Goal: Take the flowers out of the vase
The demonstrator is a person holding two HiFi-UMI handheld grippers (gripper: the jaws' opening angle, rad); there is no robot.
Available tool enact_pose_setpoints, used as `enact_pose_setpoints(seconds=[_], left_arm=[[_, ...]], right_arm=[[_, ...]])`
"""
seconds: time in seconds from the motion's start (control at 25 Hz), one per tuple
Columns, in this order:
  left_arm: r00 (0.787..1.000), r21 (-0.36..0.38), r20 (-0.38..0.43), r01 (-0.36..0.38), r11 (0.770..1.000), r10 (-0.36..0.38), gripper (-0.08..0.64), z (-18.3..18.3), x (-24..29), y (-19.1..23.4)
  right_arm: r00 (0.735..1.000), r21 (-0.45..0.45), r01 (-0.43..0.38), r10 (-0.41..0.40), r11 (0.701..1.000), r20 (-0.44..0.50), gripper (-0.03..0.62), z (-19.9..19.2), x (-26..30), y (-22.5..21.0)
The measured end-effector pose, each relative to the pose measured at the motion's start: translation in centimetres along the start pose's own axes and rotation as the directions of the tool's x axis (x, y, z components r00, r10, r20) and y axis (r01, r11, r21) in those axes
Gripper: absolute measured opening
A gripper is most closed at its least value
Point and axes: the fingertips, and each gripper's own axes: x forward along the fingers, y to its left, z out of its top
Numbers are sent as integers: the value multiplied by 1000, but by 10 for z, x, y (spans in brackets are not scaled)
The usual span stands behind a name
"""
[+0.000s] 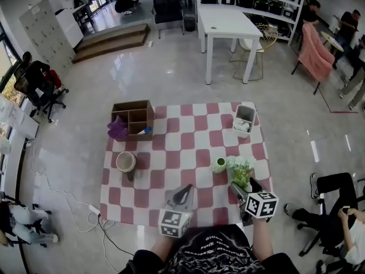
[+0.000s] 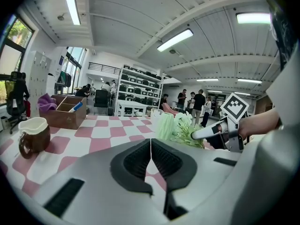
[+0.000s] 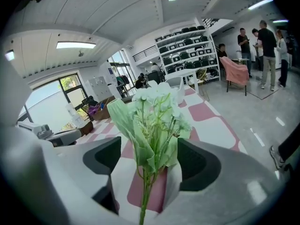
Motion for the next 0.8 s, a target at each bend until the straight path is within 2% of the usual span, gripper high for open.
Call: enact_pose_setpoints(seconds=[0.32,0.6,0.8], left_arm=[[1000,2,25,3,1000,-3,14,6,-8,-2],[998,-1,59,7,1000,-7,14,22,-15,-6],[996,8,91,12,1000,-13,14,34,-20,-10]], right_arm=[[991,8,-29,28,1000,133,404,29,-22,8],[975,-76,-23,40,997,220,408,48,-39,21],[953,-148,12,34,989,302,408,69,-55,34]])
